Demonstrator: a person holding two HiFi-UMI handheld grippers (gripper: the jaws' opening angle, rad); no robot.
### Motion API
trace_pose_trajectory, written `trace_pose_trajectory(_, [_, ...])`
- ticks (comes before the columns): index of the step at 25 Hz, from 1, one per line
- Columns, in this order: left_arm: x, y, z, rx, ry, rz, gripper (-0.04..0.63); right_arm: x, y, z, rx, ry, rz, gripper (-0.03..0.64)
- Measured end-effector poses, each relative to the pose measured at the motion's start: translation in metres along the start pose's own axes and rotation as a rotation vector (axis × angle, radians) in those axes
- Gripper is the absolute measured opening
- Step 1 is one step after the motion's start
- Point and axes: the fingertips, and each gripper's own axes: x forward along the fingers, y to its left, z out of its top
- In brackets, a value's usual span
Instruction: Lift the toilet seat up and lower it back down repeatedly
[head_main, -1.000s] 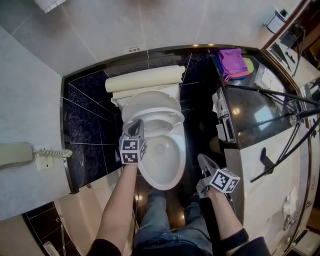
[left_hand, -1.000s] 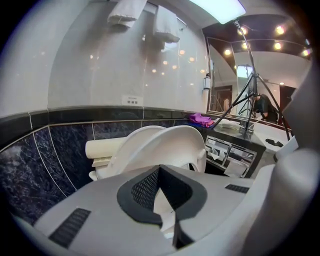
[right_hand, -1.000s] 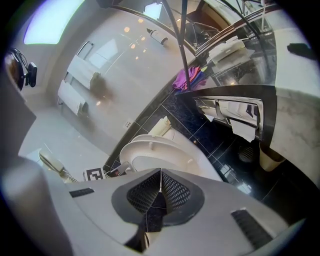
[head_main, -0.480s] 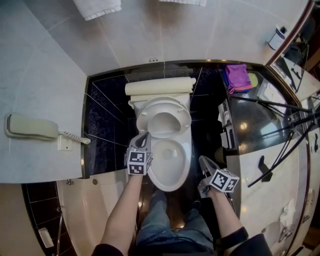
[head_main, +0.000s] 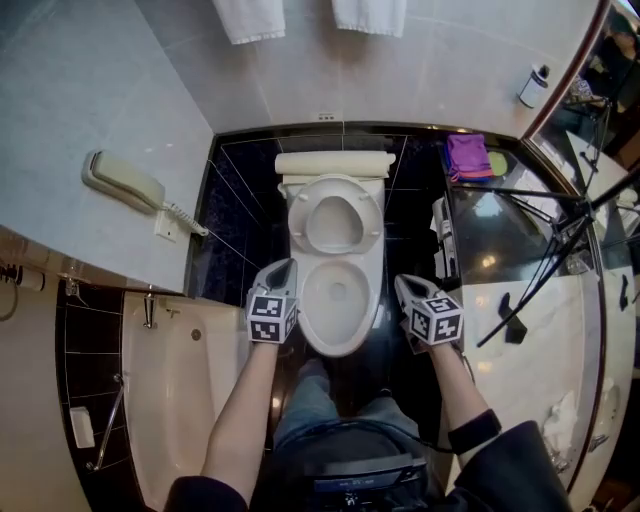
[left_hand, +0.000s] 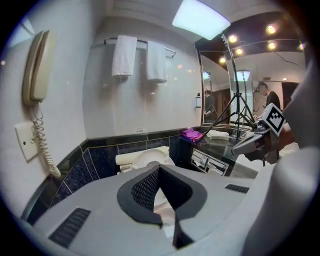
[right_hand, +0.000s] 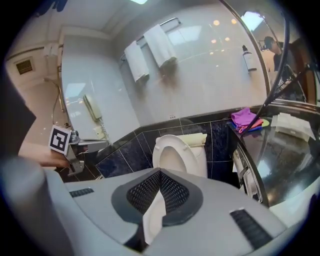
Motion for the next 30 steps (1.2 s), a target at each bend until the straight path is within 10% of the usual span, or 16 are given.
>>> trace_pose_trajectory(30, [-0.150, -0.030, -0.010, -0.068, -0.074, 0.089, 0.000, -0.096, 0.032, 0.014, -0.233, -0.001, -0.050, 0.013])
